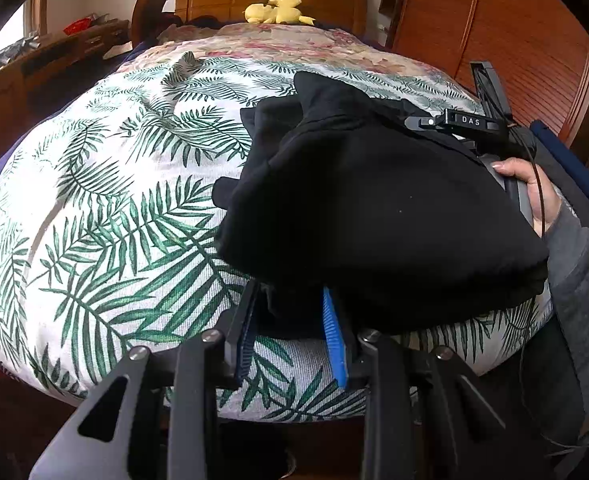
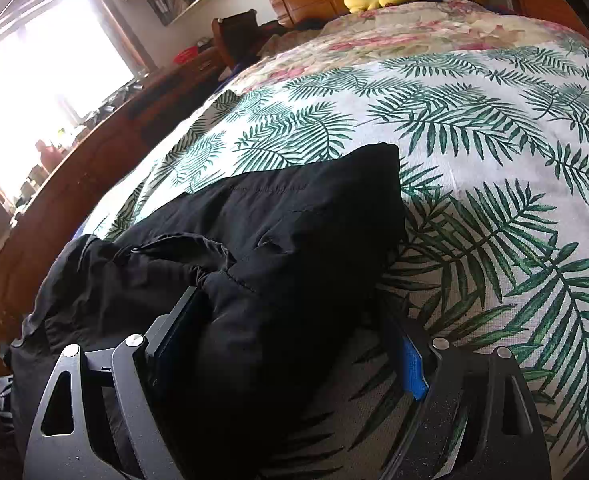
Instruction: Fold large clothes
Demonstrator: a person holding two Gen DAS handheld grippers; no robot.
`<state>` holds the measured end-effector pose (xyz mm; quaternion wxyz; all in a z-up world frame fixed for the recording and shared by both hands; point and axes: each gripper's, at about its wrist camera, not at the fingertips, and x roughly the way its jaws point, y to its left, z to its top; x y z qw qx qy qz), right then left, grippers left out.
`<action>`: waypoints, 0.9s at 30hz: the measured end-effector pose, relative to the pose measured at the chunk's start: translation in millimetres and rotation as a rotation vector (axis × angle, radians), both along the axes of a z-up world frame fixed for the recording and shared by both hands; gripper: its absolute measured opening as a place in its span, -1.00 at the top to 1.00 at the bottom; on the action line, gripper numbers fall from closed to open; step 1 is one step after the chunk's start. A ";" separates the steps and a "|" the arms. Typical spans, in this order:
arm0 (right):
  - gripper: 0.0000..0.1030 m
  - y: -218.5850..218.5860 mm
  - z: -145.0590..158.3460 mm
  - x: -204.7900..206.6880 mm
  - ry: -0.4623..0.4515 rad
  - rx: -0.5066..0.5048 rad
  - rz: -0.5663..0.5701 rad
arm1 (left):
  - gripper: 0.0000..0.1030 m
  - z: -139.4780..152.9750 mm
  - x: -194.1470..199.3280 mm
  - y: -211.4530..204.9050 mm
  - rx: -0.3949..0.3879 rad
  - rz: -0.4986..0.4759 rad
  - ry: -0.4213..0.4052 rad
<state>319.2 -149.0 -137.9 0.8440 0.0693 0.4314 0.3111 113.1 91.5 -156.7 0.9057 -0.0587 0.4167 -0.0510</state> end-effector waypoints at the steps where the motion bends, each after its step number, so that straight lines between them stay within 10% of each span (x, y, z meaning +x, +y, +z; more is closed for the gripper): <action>1: -0.67 -0.1 -0.8 0.4 0.001 0.001 0.000 | 0.43 -0.5 -0.6 -0.2 -0.001 0.001 -0.003; 7: -0.66 -2.4 -2.9 6.1 0.038 0.038 0.010 | 0.73 1.4 -5.2 -1.0 0.003 -0.006 -0.024; 15: 0.37 1.3 20.8 -9.1 -0.056 0.066 0.065 | 0.96 30.8 -13.3 -3.4 0.024 0.046 -0.118; 27: 0.53 20.9 56.5 -52.3 -0.215 0.037 0.078 | 0.97 60.5 -29.5 33.1 0.041 0.090 -0.247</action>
